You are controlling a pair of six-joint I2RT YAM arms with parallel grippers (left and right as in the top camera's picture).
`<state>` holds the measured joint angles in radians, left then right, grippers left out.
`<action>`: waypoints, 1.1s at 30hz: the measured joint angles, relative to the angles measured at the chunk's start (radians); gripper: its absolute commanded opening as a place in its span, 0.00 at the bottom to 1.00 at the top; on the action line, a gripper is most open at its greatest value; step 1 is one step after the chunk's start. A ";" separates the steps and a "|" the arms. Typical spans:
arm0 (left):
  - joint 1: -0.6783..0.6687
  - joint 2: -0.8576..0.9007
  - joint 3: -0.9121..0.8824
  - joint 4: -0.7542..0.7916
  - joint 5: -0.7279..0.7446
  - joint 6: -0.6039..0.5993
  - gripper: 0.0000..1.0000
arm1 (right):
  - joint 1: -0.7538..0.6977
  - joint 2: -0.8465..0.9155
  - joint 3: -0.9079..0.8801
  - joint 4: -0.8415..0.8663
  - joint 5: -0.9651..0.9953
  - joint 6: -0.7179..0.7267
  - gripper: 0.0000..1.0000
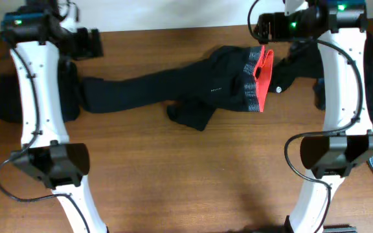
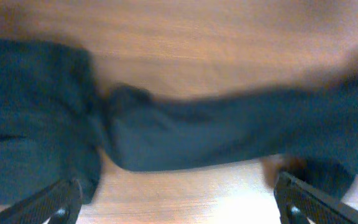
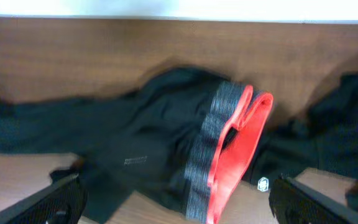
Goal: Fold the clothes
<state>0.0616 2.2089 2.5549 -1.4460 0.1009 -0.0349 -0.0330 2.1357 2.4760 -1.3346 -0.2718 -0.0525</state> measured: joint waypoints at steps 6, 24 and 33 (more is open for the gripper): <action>-0.188 0.000 0.000 -0.125 0.018 0.053 0.84 | 0.000 -0.020 0.000 -0.053 0.000 0.000 0.99; -0.387 0.004 -0.516 0.140 0.096 0.035 0.76 | -0.007 -0.020 0.000 -0.066 0.000 0.000 0.99; -0.423 0.004 -0.711 0.346 0.108 0.042 0.74 | -0.007 -0.020 0.000 -0.073 0.000 0.000 0.99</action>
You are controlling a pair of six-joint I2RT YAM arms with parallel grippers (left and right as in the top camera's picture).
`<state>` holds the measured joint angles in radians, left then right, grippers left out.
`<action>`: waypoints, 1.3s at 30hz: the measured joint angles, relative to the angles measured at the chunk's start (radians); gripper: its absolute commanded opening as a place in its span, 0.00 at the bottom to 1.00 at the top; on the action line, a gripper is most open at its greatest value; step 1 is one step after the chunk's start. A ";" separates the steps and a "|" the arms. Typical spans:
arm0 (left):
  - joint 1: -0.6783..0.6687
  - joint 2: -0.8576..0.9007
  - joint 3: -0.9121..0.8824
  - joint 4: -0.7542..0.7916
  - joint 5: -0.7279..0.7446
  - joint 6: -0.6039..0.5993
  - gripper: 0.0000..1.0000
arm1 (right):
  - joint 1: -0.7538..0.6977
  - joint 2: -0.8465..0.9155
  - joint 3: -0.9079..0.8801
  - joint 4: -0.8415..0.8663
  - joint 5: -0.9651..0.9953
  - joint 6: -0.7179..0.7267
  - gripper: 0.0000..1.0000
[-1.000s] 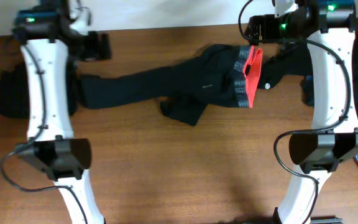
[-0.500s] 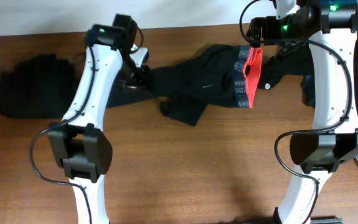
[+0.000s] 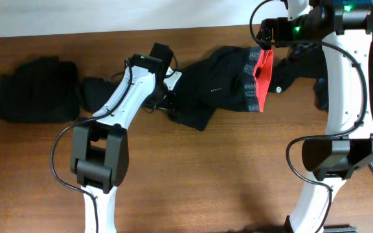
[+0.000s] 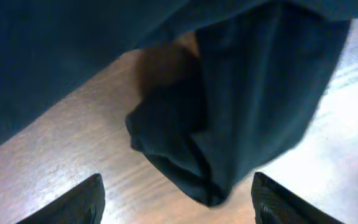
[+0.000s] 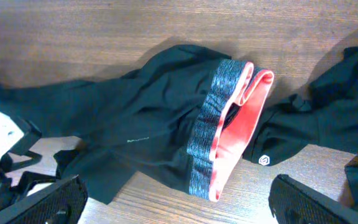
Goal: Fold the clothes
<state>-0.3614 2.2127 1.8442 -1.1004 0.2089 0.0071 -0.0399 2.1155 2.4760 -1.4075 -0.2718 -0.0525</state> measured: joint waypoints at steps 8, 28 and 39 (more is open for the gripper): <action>0.027 0.000 -0.095 0.159 -0.045 -0.049 0.57 | 0.000 0.000 0.000 -0.003 0.000 0.000 0.99; 0.025 0.000 -0.115 0.174 0.026 -0.106 0.30 | 0.000 0.000 0.000 -0.003 0.000 0.000 0.99; 0.025 0.000 -0.116 0.173 0.048 -0.110 0.00 | 0.000 0.000 0.000 -0.004 0.000 -0.001 0.99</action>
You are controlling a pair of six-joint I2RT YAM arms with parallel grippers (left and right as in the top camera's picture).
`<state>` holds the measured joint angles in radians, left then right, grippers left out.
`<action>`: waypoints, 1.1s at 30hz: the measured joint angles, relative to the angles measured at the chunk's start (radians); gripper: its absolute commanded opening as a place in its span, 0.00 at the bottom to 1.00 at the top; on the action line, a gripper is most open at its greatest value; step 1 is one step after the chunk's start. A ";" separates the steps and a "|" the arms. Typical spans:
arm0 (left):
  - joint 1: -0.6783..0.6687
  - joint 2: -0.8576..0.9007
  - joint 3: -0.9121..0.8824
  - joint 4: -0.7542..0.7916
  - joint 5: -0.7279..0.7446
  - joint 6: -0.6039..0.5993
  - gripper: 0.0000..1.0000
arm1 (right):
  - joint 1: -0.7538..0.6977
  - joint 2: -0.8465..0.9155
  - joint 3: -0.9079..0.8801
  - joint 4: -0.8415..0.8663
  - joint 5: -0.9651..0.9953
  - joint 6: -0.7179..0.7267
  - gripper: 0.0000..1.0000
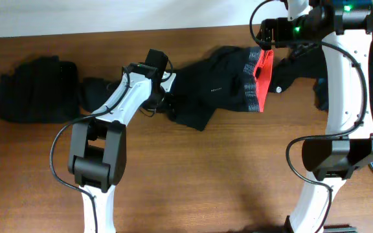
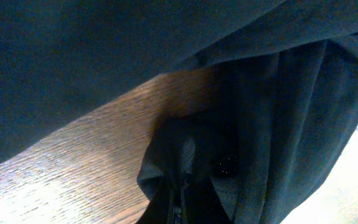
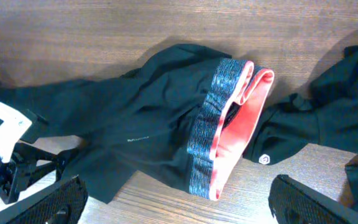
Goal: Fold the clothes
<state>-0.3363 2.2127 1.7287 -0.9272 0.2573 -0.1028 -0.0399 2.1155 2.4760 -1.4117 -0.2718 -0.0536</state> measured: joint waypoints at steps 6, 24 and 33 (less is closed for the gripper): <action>0.023 -0.004 0.053 -0.152 -0.052 0.000 0.01 | 0.000 0.000 0.000 -0.018 0.000 -0.005 0.99; 0.143 -0.404 0.219 -0.598 -0.225 -0.008 0.04 | 0.000 0.000 0.000 -0.055 0.000 -0.007 0.99; 0.143 -0.404 0.186 -0.575 -0.251 -0.018 0.70 | 0.000 -0.003 -0.069 -0.053 -0.003 -0.008 0.95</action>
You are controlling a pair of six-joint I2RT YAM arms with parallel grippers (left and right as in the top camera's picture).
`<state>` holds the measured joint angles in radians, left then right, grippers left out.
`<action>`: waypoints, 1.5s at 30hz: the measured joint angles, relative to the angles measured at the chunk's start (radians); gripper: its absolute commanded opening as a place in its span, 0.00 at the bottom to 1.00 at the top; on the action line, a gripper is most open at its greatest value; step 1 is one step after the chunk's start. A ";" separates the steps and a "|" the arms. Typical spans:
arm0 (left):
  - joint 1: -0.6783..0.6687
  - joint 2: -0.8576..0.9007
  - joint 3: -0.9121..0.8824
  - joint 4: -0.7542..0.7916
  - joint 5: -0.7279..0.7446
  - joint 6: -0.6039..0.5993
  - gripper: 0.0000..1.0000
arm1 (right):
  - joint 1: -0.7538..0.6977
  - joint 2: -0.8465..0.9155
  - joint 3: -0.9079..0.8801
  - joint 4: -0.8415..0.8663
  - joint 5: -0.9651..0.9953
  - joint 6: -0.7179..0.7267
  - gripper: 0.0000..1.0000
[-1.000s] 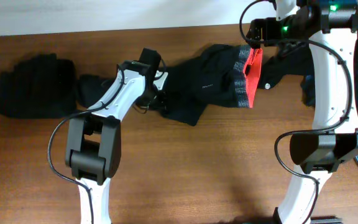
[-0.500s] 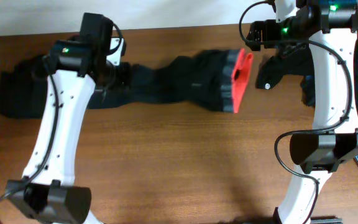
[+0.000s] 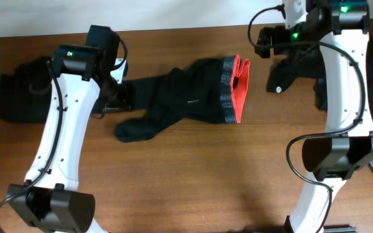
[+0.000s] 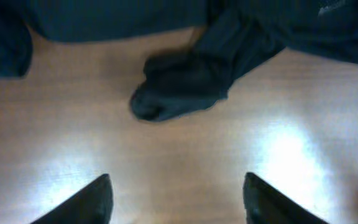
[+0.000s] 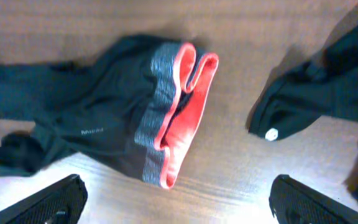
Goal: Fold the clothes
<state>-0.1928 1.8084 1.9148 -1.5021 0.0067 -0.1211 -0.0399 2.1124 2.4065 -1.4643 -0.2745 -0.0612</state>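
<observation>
Black trousers (image 3: 190,98) lie across the middle of the table. Their grey waistband with red lining (image 3: 233,87) points right. One leg end (image 3: 135,129) lies bunched toward the front left, and it also shows in the left wrist view (image 4: 179,93). The other leg runs left behind my left arm. My left gripper (image 4: 178,211) hangs open above bare wood just in front of that leg end and holds nothing. My right gripper (image 5: 180,205) is open high above the waistband (image 5: 173,118), apart from it.
A folded black garment (image 3: 18,97) sits at the far left. Another black garment (image 3: 290,71) with a small white logo lies at the back right, beside the waistband. Blue denim hangs at the right edge. Bare wood (image 3: 193,175) fills the front.
My left gripper was shut on the bunched leg end; now it is open and raised above it. The trousers lie further left and nearer the front. The right arm has barely moved.
My left gripper began open over the far left, with the trousers stretched along the back. Then it stood open over the bunched leg end, then shut on it. Now the trousers have shifted left and forward, and the gripper is open.
</observation>
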 measured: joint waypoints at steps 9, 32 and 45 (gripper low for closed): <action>0.000 0.000 -0.001 0.202 0.004 0.000 0.69 | 0.010 -0.002 -0.301 0.180 -0.120 -0.004 0.67; 0.000 0.000 -0.002 0.269 0.004 0.004 0.69 | 0.128 -0.002 -0.742 0.591 -0.161 0.068 0.64; 0.000 0.000 -0.002 0.271 0.003 0.005 0.69 | 0.128 -0.001 -0.821 0.713 -0.161 0.087 0.46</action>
<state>-0.1928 1.8084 1.9133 -1.2308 0.0097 -0.1165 0.0879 2.1113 1.5856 -0.7509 -0.4355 0.0261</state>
